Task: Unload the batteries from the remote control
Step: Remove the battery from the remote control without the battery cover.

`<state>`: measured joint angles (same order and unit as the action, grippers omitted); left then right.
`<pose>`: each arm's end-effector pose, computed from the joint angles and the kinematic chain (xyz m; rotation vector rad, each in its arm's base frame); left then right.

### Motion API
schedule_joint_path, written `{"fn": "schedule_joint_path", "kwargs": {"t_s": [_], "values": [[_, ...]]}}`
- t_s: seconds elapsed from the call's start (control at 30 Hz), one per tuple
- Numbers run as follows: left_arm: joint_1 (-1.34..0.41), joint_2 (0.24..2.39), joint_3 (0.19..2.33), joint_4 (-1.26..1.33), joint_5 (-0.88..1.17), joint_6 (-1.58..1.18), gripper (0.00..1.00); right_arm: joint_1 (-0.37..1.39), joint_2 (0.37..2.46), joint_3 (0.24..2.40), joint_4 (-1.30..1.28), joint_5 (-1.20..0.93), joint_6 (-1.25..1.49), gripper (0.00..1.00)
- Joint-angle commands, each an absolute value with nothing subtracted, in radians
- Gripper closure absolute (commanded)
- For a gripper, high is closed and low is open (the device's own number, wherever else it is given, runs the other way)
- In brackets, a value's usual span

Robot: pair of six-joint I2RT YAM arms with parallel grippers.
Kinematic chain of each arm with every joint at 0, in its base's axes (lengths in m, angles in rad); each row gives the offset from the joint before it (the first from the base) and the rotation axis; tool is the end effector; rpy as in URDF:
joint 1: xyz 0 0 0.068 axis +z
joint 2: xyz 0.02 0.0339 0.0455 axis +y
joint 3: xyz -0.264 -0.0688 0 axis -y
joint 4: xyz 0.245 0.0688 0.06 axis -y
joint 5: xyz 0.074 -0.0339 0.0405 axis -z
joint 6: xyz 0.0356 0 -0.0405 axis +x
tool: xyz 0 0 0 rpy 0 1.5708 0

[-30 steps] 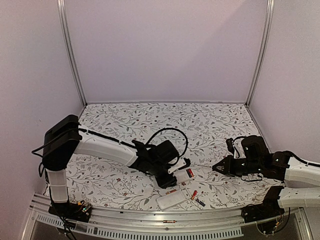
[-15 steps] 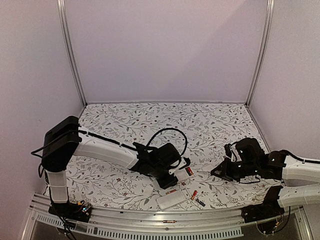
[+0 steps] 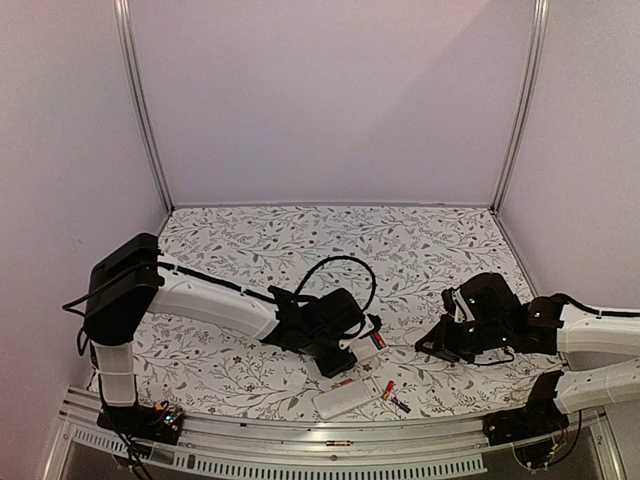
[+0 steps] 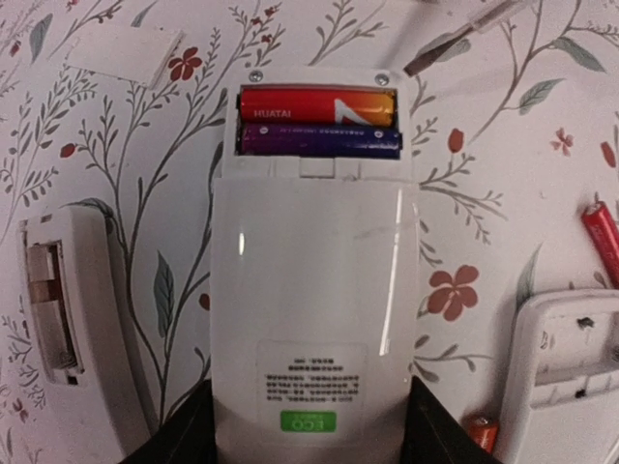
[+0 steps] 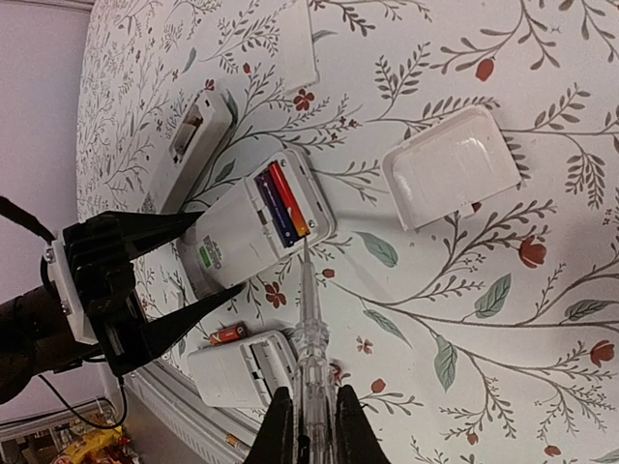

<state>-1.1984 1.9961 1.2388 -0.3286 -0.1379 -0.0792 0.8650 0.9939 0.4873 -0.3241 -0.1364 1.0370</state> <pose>0.1498 -0.3700 0.1326 1.3743 2.2796 -0.2449 0.1215 0.1501 0.1877 0.1583 2.6568 0.9457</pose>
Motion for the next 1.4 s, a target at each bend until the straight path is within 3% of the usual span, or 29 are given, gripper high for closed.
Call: {"fn": "schedule_joint_path", "kwargs": {"t_s": [0.0, 0.57, 1.37], "values": [[-1.208, 2.039, 1.236, -0.39, -0.176, -0.077, 0.69, 0.874, 1.014, 0.518, -0.311, -0.135, 1.049, 1.0], [-1.213, 2.048, 1.241, -0.398, -0.18, -0.072, 0.71, 0.877, 1.071, 0.531, -0.301, -0.129, 1.033, 1.0], [-1.22, 2.047, 1.234, -0.391, -0.176, -0.046, 0.75, 0.89, 1.262, 0.705, -0.514, -0.154, 0.923, 1.0]]}}
